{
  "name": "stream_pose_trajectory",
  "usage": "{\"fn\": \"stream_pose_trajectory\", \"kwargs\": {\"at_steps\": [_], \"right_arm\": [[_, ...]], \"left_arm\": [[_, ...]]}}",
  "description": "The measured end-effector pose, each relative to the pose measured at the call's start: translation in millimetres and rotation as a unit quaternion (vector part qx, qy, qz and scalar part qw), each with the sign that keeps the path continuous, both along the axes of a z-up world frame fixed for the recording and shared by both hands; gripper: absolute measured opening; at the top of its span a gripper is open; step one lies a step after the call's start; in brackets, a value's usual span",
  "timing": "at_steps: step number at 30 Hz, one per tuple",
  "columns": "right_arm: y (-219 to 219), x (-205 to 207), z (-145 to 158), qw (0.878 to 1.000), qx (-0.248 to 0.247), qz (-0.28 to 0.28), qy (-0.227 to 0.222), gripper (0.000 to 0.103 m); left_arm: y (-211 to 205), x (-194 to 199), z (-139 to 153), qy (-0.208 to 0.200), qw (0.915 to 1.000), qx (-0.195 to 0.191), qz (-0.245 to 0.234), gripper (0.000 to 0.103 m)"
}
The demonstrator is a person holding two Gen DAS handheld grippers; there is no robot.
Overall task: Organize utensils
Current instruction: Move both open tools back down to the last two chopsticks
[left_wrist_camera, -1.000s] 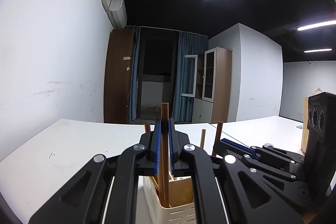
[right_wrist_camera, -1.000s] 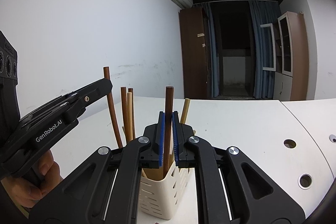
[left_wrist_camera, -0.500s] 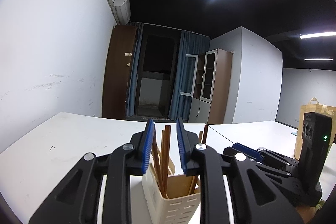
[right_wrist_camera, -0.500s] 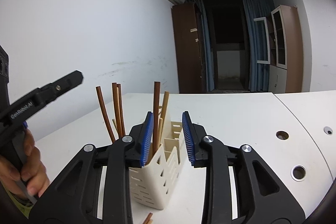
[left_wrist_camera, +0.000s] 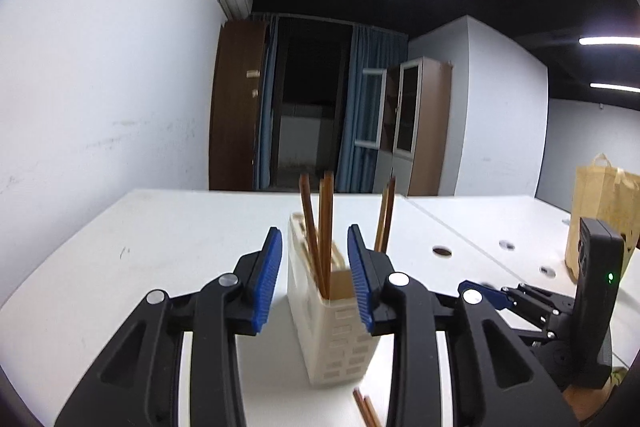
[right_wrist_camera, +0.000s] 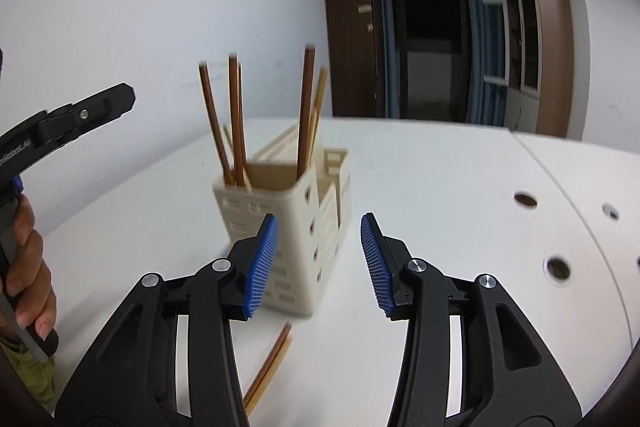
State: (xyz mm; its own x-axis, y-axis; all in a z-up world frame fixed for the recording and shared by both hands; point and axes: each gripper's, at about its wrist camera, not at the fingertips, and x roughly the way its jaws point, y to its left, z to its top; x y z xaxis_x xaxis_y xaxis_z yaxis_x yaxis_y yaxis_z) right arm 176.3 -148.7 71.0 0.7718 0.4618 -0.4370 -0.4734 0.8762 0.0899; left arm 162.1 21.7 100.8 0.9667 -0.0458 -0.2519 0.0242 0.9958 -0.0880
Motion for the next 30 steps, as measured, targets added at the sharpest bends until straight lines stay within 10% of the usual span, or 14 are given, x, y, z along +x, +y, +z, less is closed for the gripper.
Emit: {"fn": "stream_pose_trajectory", "kwargs": {"at_steps": [12,30], "right_arm": [[14.7,1.2,-51.0,0.995,-0.051,0.001,0.086,0.051],[42.6,14.3,-118.2,0.976,-0.114,0.011,0.182,0.052]], "left_arm": [[6.0,2.6,-47.7,0.087,0.9961,-0.014,0.006,0.033],[14.8,-3.5,-65.1,0.108,0.9938,-0.008,0.023,0.039]]}}
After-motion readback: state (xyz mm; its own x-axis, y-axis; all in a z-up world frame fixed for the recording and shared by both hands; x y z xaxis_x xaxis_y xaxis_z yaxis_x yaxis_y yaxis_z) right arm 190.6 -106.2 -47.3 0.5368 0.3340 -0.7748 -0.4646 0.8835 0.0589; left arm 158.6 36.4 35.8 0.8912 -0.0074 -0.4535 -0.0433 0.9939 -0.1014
